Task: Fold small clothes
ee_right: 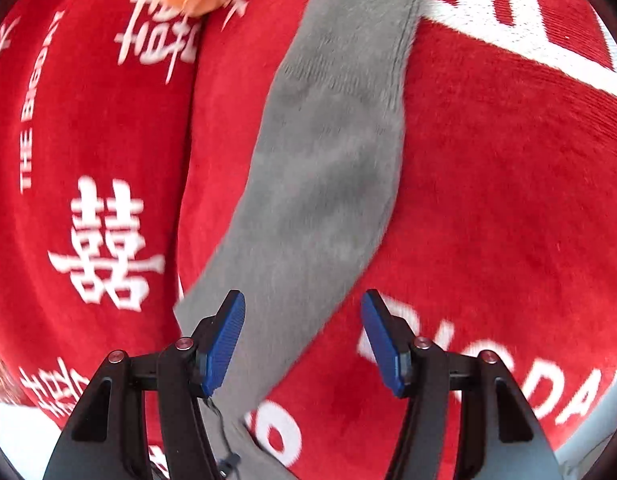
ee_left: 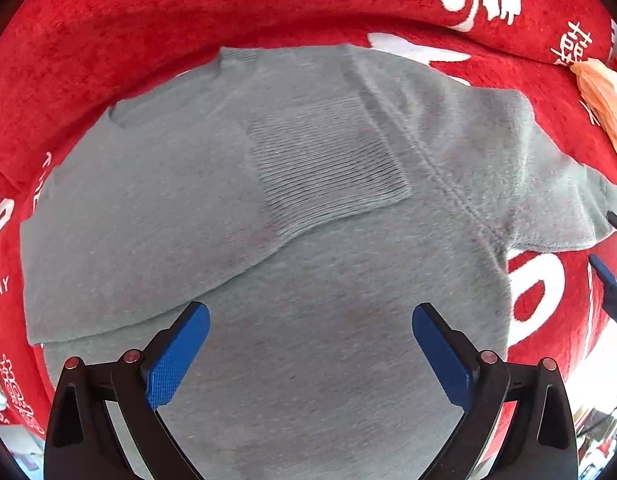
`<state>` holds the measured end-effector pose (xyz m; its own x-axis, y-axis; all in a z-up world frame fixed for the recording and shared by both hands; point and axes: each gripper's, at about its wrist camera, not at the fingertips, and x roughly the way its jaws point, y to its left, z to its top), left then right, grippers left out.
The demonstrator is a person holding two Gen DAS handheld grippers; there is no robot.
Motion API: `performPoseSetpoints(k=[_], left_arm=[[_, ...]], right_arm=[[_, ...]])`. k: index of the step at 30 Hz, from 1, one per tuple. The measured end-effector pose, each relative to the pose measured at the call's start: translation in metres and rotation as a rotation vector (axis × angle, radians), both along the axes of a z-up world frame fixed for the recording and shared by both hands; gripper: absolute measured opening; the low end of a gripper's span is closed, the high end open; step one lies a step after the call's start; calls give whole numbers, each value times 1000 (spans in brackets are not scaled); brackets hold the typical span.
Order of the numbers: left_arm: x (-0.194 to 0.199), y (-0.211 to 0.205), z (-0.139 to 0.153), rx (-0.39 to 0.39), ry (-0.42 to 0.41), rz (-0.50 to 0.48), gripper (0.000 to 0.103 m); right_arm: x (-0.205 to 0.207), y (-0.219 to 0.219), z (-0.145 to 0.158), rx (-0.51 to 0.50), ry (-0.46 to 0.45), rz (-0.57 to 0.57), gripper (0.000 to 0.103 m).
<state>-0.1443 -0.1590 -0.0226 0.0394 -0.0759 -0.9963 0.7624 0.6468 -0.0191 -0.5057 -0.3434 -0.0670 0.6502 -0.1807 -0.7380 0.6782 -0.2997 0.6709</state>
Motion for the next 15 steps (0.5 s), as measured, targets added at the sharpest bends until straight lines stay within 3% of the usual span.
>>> performPoseSetpoints(k=[6, 11, 12, 13, 15], left_arm=[[-13, -19, -1, -7, 14, -2, 102], [-16, -29, 0, -13, 10, -5, 102], [-14, -29, 1, -12, 10, -4, 102], [-14, -27, 3, -12, 8, -3, 102], [-12, -27, 3, -13, 6, 0, 102]], right_arm=[[-7, -18, -15, 6, -49, -80, 65], [-8, -22, -25, 54, -163, -149, 66], [-8, -22, -28, 73, -188, -156, 57], [-7, -21, -31, 93, -213, -162, 29], [-1, -19, -35, 119, -259, -159, 7]])
